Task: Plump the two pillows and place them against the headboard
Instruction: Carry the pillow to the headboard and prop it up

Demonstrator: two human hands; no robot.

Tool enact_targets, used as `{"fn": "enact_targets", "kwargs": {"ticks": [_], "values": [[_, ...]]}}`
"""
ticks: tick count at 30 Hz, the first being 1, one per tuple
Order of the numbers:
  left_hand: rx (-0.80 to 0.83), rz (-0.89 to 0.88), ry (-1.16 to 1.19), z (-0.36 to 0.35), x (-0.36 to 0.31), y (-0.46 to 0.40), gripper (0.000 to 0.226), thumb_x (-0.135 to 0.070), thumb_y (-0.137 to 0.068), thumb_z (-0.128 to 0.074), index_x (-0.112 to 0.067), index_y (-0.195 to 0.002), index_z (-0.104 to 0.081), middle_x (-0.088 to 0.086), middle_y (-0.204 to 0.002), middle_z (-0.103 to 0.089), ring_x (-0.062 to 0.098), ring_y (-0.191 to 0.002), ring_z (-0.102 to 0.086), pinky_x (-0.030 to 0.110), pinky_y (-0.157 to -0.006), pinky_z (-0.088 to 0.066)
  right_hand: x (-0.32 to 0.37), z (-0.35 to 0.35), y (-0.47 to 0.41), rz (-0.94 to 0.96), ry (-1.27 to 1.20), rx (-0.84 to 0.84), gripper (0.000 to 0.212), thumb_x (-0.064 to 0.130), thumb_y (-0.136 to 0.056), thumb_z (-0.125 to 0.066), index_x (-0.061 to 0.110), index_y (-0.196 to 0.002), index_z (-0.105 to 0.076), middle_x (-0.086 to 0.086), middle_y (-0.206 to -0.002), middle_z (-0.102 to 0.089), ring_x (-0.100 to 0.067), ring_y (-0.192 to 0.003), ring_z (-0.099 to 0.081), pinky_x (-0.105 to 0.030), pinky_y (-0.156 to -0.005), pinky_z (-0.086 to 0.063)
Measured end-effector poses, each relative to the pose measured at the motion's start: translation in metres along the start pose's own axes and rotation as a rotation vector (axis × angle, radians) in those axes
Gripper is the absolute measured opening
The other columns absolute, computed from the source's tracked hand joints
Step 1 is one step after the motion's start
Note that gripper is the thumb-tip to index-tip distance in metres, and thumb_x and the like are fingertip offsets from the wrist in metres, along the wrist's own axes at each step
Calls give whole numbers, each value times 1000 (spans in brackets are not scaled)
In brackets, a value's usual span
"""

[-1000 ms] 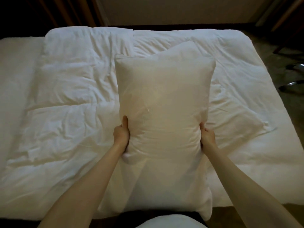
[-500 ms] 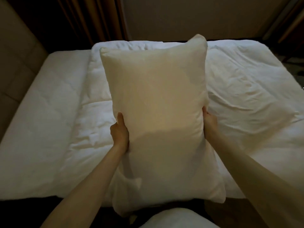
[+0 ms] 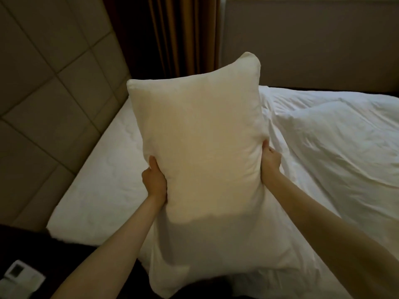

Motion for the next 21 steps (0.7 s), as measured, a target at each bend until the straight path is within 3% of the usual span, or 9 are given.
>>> {"fn": "enact_targets", "kwargs": {"ticks": [6, 8, 10, 12, 15, 19, 21], "values": [[-90, -68, -1, 18, -23, -47, 57, -54, -94, -37, -14, -56, -45, 4, -62, -54, 17, -59, -50, 30, -57, -40, 14, -75, -20, -38, -50, 128, 53, 57, -91, -44, 9, -71, -56, -5, -73, -61, -19, -72, -58, -28, -60, -45], [-115, -73, -8, 26, -32, -64, 57, -54, -94, -38, -13, -55, -45, 4, -62, -53, 17, -59, -49, 30, -58, -40, 19, -99, -23, -49, -47, 161, 58, 58, -90, -44, 3, -77, -58, -14, -81, -63, -25, -79, -60, -32, -70, -49], [-132, -82, -19, 33, -42, -80, 57, -54, -94, -39, -13, -55, -43, 4, -61, -52, 17, -58, -48, 30, -57, -40, 23, -118, -25, -59, -71, 154, 69, 57, -91, -44, -9, -95, -63, -24, -99, -68, -35, -95, -65, -40, -86, -52], [-148, -103, -23, 42, -54, -97, 56, -52, -94, -39, -14, -54, -41, 3, -59, -51, 15, -56, -46, 30, -54, -37, 29, -140, -23, -69, -80, 169, 73, 58, -90, -45, -11, -109, -60, -25, -110, -67, -38, -104, -63, -46, -93, -51], [-155, -126, -22, 53, -68, -128, 54, -48, -95, -40, -16, -52, -40, 2, -58, -50, 14, -55, -45, 29, -52, -35, 30, -175, -19, -97, -63, 204, 76, 63, -88, -43, -10, -97, -62, -22, -96, -69, -36, -95, -65, -42, -84, -52], [-121, -124, -23, 69, -79, -176, 53, -50, -94, -40, -13, -56, -46, 4, -64, -56, 17, -60, -50, 30, -56, -39, 28, -216, -17, -129, -54, 182, 76, 66, -87, -41, -7, -92, -62, -16, -86, -63, -28, -83, -58, -44, -87, -51], [-89, -125, -18, 80, -85, -206, 51, -48, -94, -41, -13, -59, -51, 4, -67, -57, 19, -65, -53, 31, -59, -41, 28, -243, -13, -139, -72, 171, 69, 67, -86, -42, 0, -86, -62, -9, -79, -63, -24, -80, -58, -38, -76, -52]]}}
Point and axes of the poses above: each hand's wrist, its own y-axis away from the middle knuckle, its own z-axis out of the back of the hand, x = y × z, the point moved 9 cm from there along -y, towards the middle knuckle
